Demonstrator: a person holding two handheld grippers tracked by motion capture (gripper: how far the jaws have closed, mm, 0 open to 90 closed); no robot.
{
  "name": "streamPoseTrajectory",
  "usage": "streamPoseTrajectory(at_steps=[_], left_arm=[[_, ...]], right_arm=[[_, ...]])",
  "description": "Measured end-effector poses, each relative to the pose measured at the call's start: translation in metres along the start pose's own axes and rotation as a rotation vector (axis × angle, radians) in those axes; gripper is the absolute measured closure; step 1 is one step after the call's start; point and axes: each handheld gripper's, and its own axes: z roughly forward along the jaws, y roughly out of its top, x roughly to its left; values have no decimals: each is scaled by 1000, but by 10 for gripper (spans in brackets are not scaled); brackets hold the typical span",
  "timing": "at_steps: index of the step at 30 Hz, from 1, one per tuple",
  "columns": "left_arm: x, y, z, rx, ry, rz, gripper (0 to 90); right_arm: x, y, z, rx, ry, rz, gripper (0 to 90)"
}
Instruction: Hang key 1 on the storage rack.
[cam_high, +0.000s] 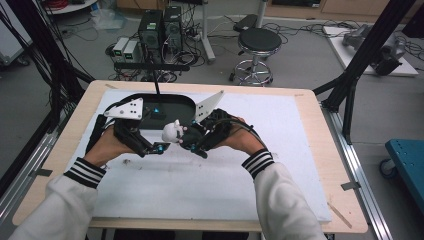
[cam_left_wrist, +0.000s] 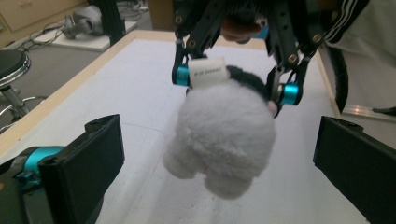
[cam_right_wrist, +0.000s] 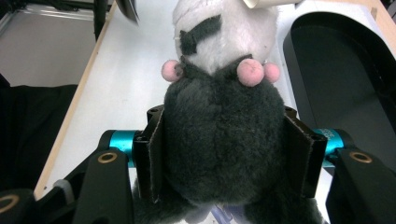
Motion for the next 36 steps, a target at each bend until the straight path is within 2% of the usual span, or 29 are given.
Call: streamPoseTrajectory(at_steps=[2,4,6,10,11,12,14,15,20,23,24,25,28,32,36], left_arm=[[0,-1,2,12,-12,11,99],[-1,0,4,19,-21,25,101],[-2,0,6,19,-28,12,103],[-1,1,8,31,-42,15,121],[-1,2,8,34,-43,17,157],[-1,2,8,32,-53,19,157],[-2,2,9,25,-75,36,245],[-2,3,9,30,-78,35,245],[-1,2,12,43,-90,27,256],[-2,2,13,47,-87,47,308],[-2,2,13,51,-82,59,376],[-3,2,13,46,-90,65,397],[-3,3,12,50,-95,77,424],[-4,3,12,51,-95,76,503],[-5,3,12,54,-92,68,522]], right_arm=[[0,0,0,-6,-3,-9,414],[0,0,1,6,3,-4,415],[0,1,2,3,2,-11,414],[1,2,4,6,17,-19,414],[2,2,5,10,17,-27,413],[2,2,5,10,17,-27,413],[2,2,5,10,15,-30,412],[2,2,5,10,15,-30,412],[3,2,5,8,23,-39,412],[3,3,5,6,26,-43,412],[3,2,6,6,27,-44,411],[3,2,6,6,28,-47,411],[2,1,6,3,34,-50,411],[2,1,6,11,36,-49,409],[2,0,6,7,39,-55,402]])
